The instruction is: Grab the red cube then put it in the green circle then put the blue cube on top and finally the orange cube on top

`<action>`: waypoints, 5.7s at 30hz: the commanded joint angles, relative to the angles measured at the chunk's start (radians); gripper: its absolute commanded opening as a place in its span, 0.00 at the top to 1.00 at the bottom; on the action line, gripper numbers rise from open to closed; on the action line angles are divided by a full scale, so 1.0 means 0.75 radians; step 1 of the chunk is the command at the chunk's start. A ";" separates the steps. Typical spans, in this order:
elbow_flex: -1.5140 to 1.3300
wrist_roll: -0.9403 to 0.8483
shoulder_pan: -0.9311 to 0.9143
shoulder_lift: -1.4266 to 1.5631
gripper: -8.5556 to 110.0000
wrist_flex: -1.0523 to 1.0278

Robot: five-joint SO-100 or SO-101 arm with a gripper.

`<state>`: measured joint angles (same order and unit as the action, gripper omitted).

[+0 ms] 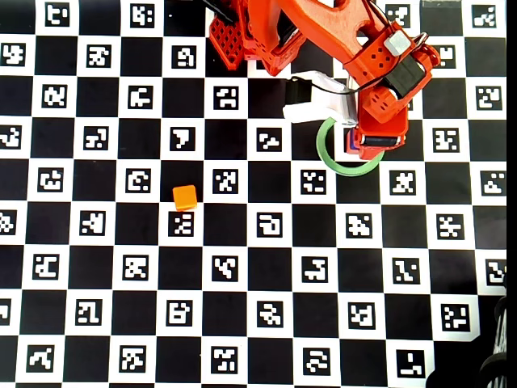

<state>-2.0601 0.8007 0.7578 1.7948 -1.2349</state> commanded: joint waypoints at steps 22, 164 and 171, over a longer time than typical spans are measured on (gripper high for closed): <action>-0.037 0.000 0.045 -0.014 0.91 0.072; 0.957 -1.601 -1.340 -0.147 0.63 -0.747; 0.980 -1.739 -1.505 -0.274 0.63 -0.710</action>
<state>-1.4097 -0.4771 -0.3237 1.5815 -1.7288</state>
